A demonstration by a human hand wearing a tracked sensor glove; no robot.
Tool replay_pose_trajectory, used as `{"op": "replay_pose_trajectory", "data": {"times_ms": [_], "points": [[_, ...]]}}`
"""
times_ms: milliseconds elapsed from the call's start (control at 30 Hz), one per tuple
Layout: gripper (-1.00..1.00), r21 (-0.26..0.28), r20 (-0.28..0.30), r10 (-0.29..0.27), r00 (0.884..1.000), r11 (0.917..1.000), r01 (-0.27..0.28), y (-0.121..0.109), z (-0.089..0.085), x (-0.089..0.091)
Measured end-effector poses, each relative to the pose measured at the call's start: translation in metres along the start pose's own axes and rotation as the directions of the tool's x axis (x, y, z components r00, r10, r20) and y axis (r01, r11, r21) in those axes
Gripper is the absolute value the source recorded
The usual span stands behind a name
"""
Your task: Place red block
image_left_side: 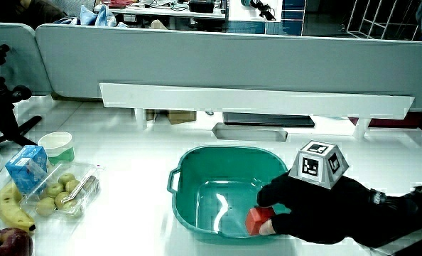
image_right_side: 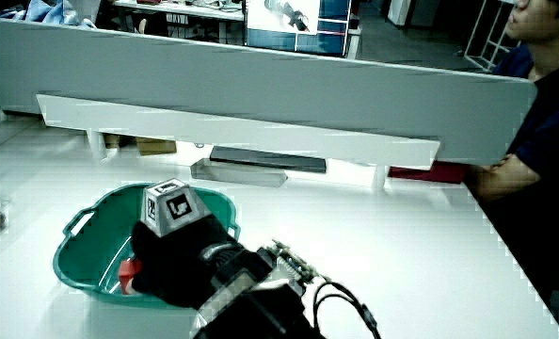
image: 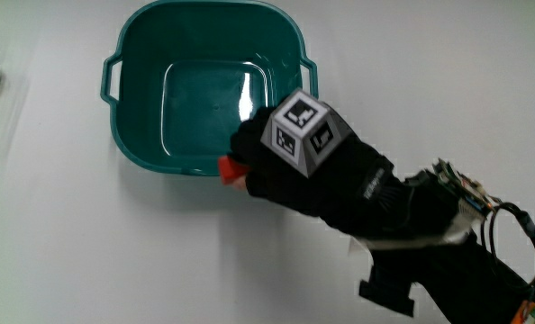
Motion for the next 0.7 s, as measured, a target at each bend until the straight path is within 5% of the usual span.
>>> {"op": "replay_pose_trajectory", "data": {"times_ms": [700], "points": [[0.00, -0.110, 0.031, 0.092, 0.995, 0.9901, -0.088, -0.020, -0.046, -0.039]]}}
